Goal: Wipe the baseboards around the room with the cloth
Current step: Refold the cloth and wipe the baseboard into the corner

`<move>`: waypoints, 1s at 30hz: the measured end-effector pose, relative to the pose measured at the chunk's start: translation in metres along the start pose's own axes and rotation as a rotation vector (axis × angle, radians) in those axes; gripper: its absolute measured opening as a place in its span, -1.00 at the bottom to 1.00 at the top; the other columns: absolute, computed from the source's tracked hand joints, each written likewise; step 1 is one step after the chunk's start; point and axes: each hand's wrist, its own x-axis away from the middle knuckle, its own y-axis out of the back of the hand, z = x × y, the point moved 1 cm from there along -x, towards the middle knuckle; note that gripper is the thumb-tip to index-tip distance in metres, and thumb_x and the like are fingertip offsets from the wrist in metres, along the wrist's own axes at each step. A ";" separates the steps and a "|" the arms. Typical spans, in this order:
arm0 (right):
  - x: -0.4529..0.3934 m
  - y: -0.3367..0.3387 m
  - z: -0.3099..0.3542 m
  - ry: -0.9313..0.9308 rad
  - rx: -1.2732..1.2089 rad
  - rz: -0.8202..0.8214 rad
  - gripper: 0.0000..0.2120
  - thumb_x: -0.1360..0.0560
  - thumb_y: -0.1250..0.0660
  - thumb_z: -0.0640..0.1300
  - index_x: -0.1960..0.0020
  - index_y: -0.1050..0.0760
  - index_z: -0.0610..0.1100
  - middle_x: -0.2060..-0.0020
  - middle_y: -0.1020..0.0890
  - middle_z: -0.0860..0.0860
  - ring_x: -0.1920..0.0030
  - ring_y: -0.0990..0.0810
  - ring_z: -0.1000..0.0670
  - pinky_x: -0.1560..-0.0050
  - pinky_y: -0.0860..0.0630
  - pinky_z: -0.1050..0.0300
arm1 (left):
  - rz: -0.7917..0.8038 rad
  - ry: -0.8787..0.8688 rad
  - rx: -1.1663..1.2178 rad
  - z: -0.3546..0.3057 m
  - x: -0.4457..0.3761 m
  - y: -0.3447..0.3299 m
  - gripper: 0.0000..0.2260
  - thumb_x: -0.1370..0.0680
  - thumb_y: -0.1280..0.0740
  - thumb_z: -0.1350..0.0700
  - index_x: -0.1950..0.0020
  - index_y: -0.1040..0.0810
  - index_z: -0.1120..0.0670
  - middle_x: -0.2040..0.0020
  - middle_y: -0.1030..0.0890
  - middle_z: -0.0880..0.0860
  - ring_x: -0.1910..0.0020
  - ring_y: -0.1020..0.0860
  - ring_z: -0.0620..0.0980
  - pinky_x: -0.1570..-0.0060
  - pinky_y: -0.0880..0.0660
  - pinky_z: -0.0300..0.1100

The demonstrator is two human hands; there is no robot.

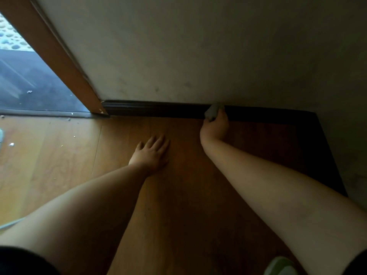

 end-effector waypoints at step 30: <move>0.122 -0.149 0.096 0.151 -0.022 0.284 -0.35 -0.57 -0.26 -0.21 -0.59 -0.09 -0.05 -0.55 -0.10 -0.07 -0.52 -0.12 -0.12 -0.50 -0.16 0.01 | -0.143 0.513 0.172 0.094 0.128 -0.069 -0.37 -0.66 0.03 -0.24 -0.59 0.30 -0.10 -0.61 0.23 -0.05 -0.60 0.14 -0.01 -0.53 -0.05 -0.03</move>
